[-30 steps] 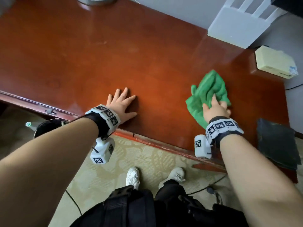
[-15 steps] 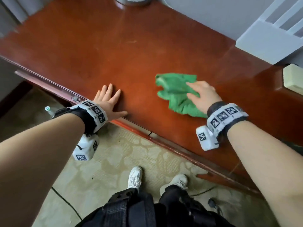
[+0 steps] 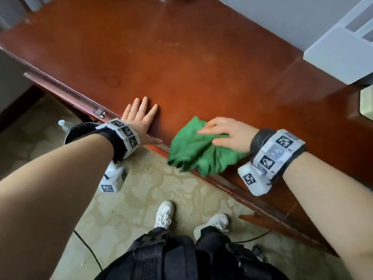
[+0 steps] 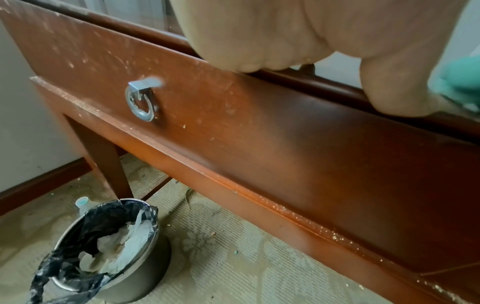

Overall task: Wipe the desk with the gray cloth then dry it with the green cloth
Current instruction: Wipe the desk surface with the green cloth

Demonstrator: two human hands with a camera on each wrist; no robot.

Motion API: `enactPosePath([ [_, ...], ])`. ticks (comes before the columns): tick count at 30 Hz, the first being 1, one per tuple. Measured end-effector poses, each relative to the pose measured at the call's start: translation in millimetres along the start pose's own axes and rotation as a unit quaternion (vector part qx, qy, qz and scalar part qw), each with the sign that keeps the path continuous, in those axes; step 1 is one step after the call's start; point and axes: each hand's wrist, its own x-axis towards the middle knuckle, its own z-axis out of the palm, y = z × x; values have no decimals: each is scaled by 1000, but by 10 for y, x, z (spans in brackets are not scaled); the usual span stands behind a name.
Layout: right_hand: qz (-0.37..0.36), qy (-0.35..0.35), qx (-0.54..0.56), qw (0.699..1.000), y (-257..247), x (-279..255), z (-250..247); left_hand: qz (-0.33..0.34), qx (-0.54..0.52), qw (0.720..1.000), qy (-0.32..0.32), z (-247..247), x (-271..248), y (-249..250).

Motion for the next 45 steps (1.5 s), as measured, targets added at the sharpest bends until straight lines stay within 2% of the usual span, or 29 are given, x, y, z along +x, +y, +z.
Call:
enactPosePath([
  [1,57,91,26,994,128,53,-92,1,13,1000,-12,-9,2,0],
  [3,238,236,63,940,316,194,-170,2,28,999,-31,-22,6,2],
  [4,325,250,66,910,356,277,-148,-1,31,999,-37,-27,11,7],
  [5,375,238,59,894,329,343,-98,-3,34,999,-41,-33,13,11],
  [6,375,221,42,899,258,389,-37,-5,36,998,-44,-38,18,11],
  [7,337,205,13,919,147,395,29,-5,38,998,-45,-41,14,18],
  [9,194,147,-39,969,-107,338,187,-3,41,999,-30,-21,13,6],
  [10,118,94,-52,987,-238,266,273,-1,42,999,-19,-2,6,3],
  [12,2,-38,-75,996,-404,106,382,-1,48,999,-3,9,5,-2],
  [14,-40,-123,-73,989,-382,-50,296,-4,58,998,-12,9,7,0],
  [15,-33,-112,-52,992,-311,-87,191,-6,62,998,-14,5,3,4],
  [16,-7,-61,-27,998,-207,-94,64,-8,66,998,-14,-1,-1,8],
  [18,102,117,14,988,47,-39,-153,-7,73,997,-18,-16,-13,22],
  [19,180,201,29,963,150,30,-200,-7,74,997,-22,-23,-18,29],
  [20,263,251,40,931,224,119,-203,-7,76,997,-26,-27,-22,37],
  [22,368,249,45,895,239,291,-105,-12,76,997,-32,-31,-22,44],
  [24,347,224,27,911,138,333,44,-12,73,997,-33,-35,-19,47],
  [27,176,126,-50,975,-89,107,276,-9,62,998,-23,-28,-27,43],
  [30,54,-17,-92,994,-132,-211,299,-7,56,998,-10,-27,-41,35],
  [31,49,-24,-94,994,-74,-289,224,-7,56,998,-7,-26,-45,36],
  [32,64,10,-83,994,25,-339,140,-7,57,998,-8,-27,-45,39],
  [33,101,76,-62,990,153,-360,59,-8,58,998,-11,-31,-46,40],
  [35,229,223,-8,947,419,-320,-34,-10,60,998,-19,-36,-37,42],
  [36,310,261,15,914,503,-263,-14,-11,61,998,-22,-34,-31,43],
  [38,432,258,51,862,530,-125,115,-16,59,998,-22,-25,-28,48],
  [39,445,246,53,859,467,-90,186,-18,56,998,-19,-19,-26,49],
  [40,425,236,41,873,381,-89,259,-18,52,998,-16,-12,-26,50],
  [43,273,166,-14,948,62,-232,482,-27,29,999,-12,-21,-46,69],
  [45,189,102,-29,976,-60,-376,566,-37,-1,999,-15,-70,-30,106],
])
